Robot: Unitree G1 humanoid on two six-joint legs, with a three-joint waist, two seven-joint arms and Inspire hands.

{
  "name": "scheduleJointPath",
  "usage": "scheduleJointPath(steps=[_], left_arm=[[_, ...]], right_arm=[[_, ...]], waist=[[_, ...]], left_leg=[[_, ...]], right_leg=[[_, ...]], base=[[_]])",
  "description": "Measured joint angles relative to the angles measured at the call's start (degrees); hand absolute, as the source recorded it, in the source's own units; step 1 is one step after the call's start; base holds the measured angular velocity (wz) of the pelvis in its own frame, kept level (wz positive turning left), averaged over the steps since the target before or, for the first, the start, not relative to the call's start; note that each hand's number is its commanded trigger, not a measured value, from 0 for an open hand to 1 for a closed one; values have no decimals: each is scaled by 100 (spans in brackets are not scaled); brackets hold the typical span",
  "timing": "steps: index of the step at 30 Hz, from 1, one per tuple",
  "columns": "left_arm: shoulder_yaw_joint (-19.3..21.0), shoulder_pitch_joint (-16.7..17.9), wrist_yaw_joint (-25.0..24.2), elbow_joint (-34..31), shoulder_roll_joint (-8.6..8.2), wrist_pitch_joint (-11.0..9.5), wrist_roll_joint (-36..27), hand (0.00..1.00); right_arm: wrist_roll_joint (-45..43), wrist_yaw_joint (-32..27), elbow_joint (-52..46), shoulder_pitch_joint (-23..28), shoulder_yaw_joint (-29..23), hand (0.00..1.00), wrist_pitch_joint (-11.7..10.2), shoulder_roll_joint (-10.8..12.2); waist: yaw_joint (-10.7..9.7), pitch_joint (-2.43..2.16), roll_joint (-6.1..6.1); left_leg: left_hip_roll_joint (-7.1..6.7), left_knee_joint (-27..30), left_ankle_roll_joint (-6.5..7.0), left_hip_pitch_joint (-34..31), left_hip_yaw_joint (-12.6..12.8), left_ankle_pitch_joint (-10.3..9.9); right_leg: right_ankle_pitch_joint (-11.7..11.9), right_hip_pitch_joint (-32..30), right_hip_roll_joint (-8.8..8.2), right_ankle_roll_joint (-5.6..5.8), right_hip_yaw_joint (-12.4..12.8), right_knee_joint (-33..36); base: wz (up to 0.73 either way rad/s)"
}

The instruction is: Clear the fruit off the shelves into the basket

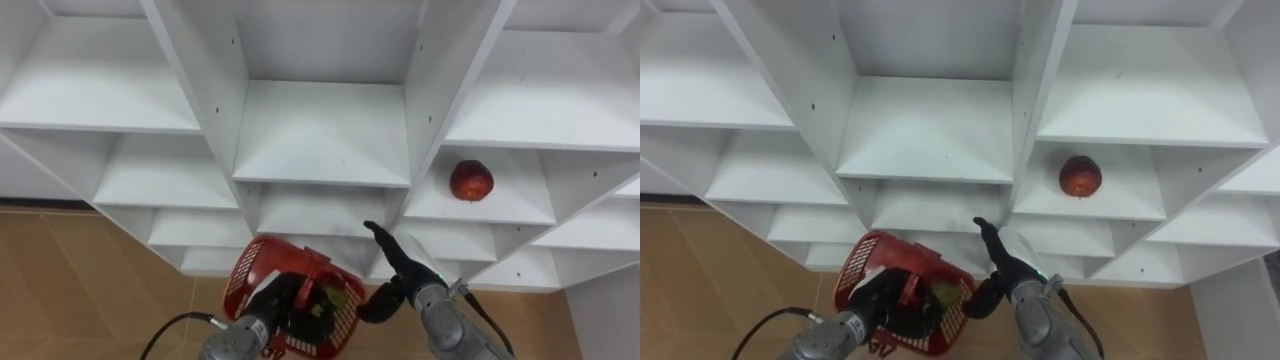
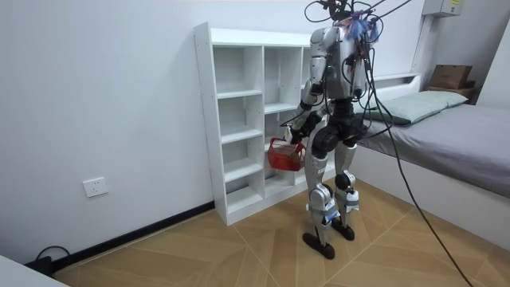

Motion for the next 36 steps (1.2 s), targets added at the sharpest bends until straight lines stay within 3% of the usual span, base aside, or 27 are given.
scheduleJointPath(steps=[16, 20, 32, 36], left_arm=[[34, 3, -8, 3, 11, 10, 5, 100], [201, 9, -8, 15, 22, 11, 6, 100], [389, 63, 27, 586, 123, 18, -8, 100], [577, 198, 39, 585, 119, 18, -351, 100]], right_arm=[[-12, 19, 0, 13, -2, 0, 1, 2], [-11, 15, 0, 60, -11, 0, 1, -3], [279, -47, 65, 305, -26, 0, -2, -49], [695, -69, 20, 434, -128, 0, -3, -94]], waist=[[-1, -48, -29], [2, -75, -63], [-11, -84, -60], [-14, -110, -33]], left_leg=[[16, 52, -1, -9, -1, 0], [-2, 52, -1, 2, 1, 1], [-2, 13, -1, 145, -5, 1], [-4, -34, 0, 235, -1, 0]], right_leg=[[21, 6, 6, -19, -10, 14], [32, 29, 12, -21, -23, 2], [47, 166, 11, -16, -30, -19], [48, 239, 3, -8, -24, -26]], base=[[0], [0], [0], [0]])
